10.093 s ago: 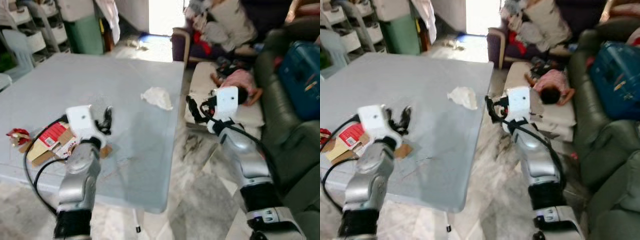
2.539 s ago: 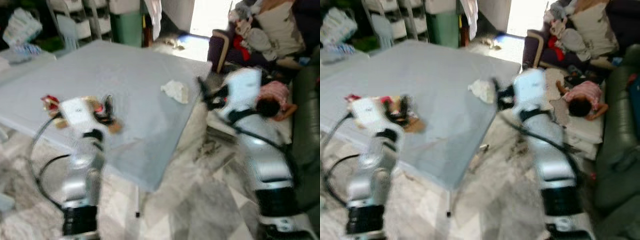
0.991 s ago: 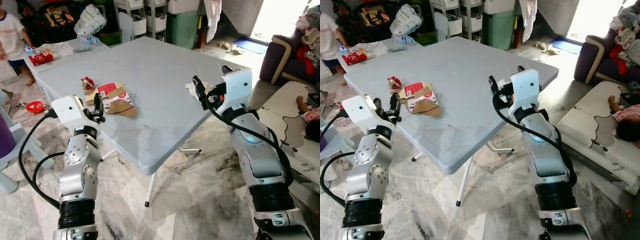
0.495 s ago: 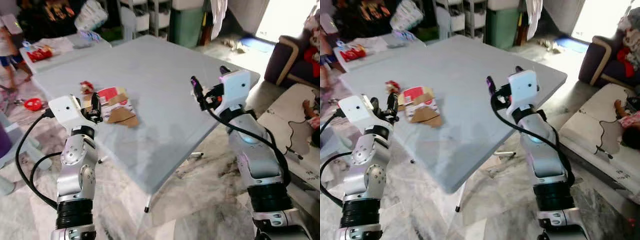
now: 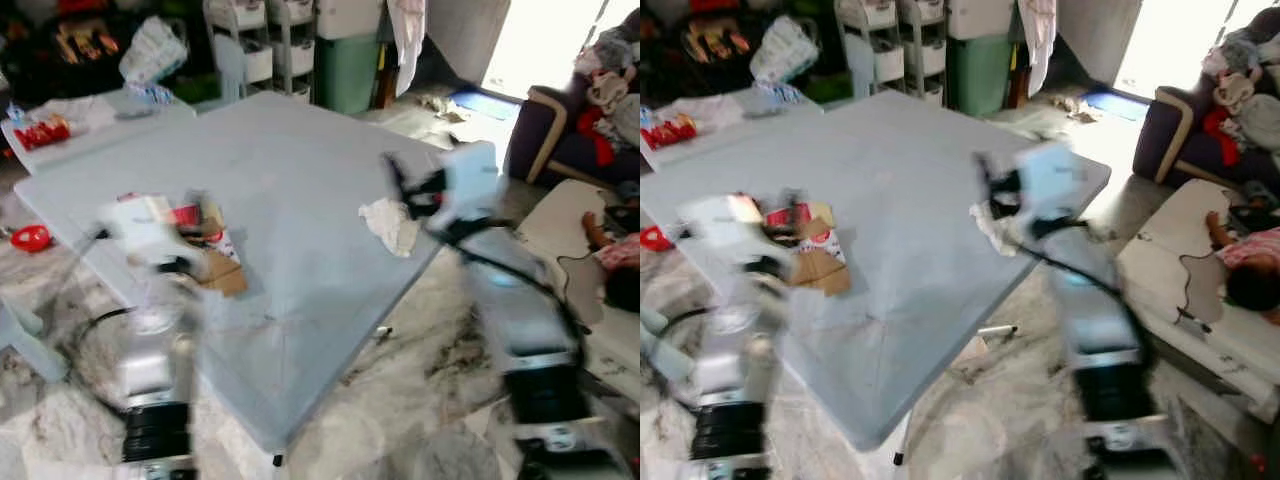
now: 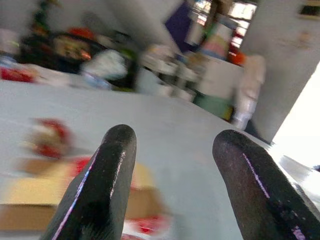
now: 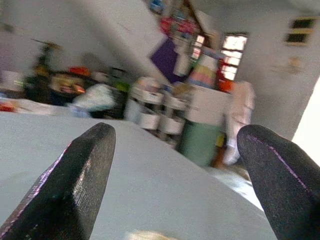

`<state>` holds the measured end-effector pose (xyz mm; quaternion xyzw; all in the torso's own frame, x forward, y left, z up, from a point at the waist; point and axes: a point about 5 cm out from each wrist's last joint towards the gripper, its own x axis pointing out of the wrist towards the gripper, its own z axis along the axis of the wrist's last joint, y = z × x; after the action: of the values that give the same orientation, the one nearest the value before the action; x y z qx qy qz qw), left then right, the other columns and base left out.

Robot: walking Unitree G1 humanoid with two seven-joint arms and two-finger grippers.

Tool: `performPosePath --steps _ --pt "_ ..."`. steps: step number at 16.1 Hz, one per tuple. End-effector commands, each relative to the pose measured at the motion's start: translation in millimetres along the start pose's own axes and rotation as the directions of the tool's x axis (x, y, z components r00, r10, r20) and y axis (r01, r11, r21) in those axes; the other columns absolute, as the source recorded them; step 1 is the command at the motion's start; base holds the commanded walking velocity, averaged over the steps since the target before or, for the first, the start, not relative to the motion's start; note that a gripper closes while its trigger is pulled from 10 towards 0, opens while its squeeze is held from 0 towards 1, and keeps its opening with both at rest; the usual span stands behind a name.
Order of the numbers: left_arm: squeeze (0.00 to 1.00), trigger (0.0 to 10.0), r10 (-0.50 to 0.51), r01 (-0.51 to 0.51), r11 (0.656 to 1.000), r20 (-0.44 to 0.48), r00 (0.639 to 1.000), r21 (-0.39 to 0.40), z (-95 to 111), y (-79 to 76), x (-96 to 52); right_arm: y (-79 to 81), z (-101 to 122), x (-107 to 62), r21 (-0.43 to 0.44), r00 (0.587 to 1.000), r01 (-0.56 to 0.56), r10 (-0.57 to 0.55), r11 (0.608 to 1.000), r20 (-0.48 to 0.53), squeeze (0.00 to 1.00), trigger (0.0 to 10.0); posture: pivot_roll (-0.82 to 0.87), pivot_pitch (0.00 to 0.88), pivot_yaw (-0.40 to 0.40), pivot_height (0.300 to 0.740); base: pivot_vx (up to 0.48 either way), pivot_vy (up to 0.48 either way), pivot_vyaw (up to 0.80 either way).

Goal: Picking trash to rubbish bin

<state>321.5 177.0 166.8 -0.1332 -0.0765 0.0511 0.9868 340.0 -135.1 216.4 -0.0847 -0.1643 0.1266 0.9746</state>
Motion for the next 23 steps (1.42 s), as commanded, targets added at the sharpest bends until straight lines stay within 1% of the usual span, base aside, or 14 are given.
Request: performPosePath --steps 1,6,7,11,14,15,16,17,18,19,20,22,23 --pt "0.00 10.0 0.018 -0.019 1.000 0.021 1.000 0.018 7.5 8.3 1.5 6.3 7.0 3.6 0.008 0.999 -0.016 0.016 1.000 0.028 0.00 10.0 0.00 0.000 -0.037 0.740 0.349 0.270 0.00" --pt "0.00 10.0 0.028 -0.028 0.999 0.004 1.000 0.022 4.4 10.2 0.1 5.9 6.3 3.6 0.008 1.000 -0.014 0.013 1.000 0.025 0.00 10.0 0.00 0.000 -0.038 0.740 0.390 0.272 0.00" --pt "0.00 10.0 0.038 -0.038 0.999 -0.004 0.999 0.013 3.0 10.8 -0.3 6.0 6.1 3.6 0.008 1.000 -0.015 0.015 1.000 0.024 0.00 10.0 0.00 0.000 -0.038 0.740 0.000 0.000 0.00" --pt "0.00 10.0 0.048 -0.047 0.999 -0.041 0.998 0.028 -5.5 11.8 -4.8 6.3 3.1 5.2 0.001 1.000 -0.026 0.026 1.000 0.006 0.00 10.0 0.01 0.000 -0.042 0.740 0.000 0.000 0.00" --pt "0.00 10.0 0.010 -0.006 0.999 -0.104 0.995 0.033 -18.2 7.8 -16.1 -3.8 -3.0 11.7 -0.016 0.999 -0.016 0.016 1.000 -0.046 0.00 10.0 0.02 0.000 -0.046 0.740 0.000 0.000 0.00" --pt "0.00 10.0 -0.013 0.017 0.999 -0.131 0.991 0.030 -23.4 6.2 -22.2 -10.5 -5.4 14.2 -0.029 0.998 0.001 -0.003 1.000 -0.066 0.00 10.0 0.03 0.000 -0.047 0.740 0.000 0.000 0.00" --pt "0.00 10.0 -0.019 0.023 0.999 -0.137 0.990 0.029 -24.6 5.7 -24.6 -12.7 -6.5 14.6 -0.035 0.997 0.009 -0.011 0.999 -0.076 0.00 10.0 0.03 0.000 -0.048 0.740 0.000 0.000 0.00" --pt "0.00 10.0 -0.034 0.039 0.999 -0.159 0.987 0.030 -28.3 4.3 -31.0 -18.8 -10.7 16.6 -0.044 0.993 0.027 -0.032 0.999 -0.111 0.00 10.0 0.04 0.000 -0.048 0.740 0.000 0.000 0.00" --pt "0.00 10.0 -0.042 0.047 0.999 -0.163 0.986 0.027 -29.3 3.1 -33.6 -20.3 -14.3 17.5 -0.039 0.990 0.028 -0.033 0.999 -0.134 0.00 10.0 0.04 0.000 -0.047 0.740 0.000 0.000 0.00" --pt "0.00 10.0 -0.055 0.061 0.998 -0.172 0.983 0.026 -31.3 1.1 -36.7 -21.4 -21.9 18.5 -0.020 0.983 0.031 -0.034 0.999 -0.180 0.00 10.0 0.04 0.002 -0.048 0.740 0.000 0.000 0.00" --pt "0.00 10.0 -0.079 0.084 0.996 -0.184 0.980 0.019 -33.5 -2.2 -41.2 -22.0 -30.7 19.9 0.023 0.974 0.033 -0.027 0.999 -0.226 0.00 10.0 0.05 0.007 -0.047 0.740 0.000 0.000 0.00" --pt "0.00 10.0 -0.115 0.122 0.992 -0.191 0.975 0.024 -34.3 -6.7 -47.3 -20.4 -40.2 20.5 0.074 0.963 0.028 -0.007 0.997 -0.271 0.00 10.0 0.06 0.014 -0.046 0.740 0.000 0.000 0.00" --pt "0.00 10.0 -0.140 0.149 0.988 -0.199 0.970 0.030 -35.0 -9.1 -53.2 -17.0 -48.4 20.6 0.126 0.951 0.013 0.026 0.992 -0.309 0.00 10.0 0.07 0.019 -0.045 0.740 0.000 0.000 0.00"
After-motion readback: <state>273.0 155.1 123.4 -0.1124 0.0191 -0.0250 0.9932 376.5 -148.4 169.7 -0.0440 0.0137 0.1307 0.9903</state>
